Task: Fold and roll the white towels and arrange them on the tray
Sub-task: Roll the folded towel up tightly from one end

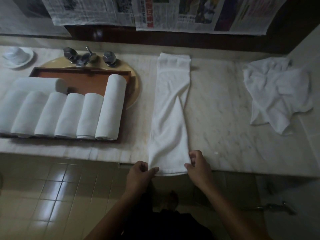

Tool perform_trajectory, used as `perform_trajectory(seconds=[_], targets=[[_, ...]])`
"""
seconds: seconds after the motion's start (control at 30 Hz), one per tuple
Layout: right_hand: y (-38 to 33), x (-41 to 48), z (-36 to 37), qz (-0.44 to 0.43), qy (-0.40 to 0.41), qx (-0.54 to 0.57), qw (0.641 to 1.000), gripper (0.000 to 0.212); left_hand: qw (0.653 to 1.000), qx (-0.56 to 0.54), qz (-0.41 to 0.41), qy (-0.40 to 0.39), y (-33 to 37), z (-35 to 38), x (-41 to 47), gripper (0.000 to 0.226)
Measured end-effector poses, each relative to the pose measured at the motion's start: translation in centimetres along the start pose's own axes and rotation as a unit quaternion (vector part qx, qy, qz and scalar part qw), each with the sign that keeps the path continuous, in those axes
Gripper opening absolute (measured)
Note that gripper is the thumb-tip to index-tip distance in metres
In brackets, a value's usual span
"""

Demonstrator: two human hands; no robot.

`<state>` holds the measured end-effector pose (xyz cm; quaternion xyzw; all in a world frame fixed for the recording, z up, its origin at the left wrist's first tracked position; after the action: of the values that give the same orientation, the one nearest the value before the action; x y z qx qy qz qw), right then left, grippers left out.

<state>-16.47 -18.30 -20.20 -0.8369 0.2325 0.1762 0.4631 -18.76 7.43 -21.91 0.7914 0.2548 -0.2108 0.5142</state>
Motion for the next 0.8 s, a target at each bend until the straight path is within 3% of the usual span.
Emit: perform_trajectory(seconds=[0.17, 0.33, 0.5, 0.67, 0.8], targets=[[1.6, 0.2, 0.0, 0.047, 0.006, 0.057, 0.997, 0.05, 0.996, -0.074, -0.002, -0.047, 1.5, 0.0, 1.5, 0.04], [2.5, 0.0, -0.5, 0.04, 0.009, 0.026, 0.999, 0.034, 0.999, -0.019, 0.02, -0.038, 2.0, -0.5, 2.0, 0.011], [1.9, -0.4, -1.0, 0.038, 0.004, -0.011, 0.999, 0.034, 0.998, 0.017, 0.027, -0.063, 3.2, -0.4, 2.4, 0.027], [-3.1, 4.2, -2.2, 0.022, 0.052, -0.033, 0.998, 0.046, 0.999, -0.025, 0.021, -0.022, 7.8, -0.6, 6.6, 0.021], [-6.0, 8.3, -1.9, 0.012, 0.036, -0.091, 0.995, 0.031, 0.999, 0.007, 0.023, -0.03, 10.0, -0.3, 9.0, 0.014]])
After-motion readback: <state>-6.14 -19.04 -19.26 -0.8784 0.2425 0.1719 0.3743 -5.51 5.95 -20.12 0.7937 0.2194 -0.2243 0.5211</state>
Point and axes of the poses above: each hand's wrist, its own x-axis towards the middle knuckle, its own z-axis out of the palm, y = z × x, the point moved 7 cm from there along x, towards the middle knuckle, and after that the axes turned 5 degrees about x, right-handed, at the moved point
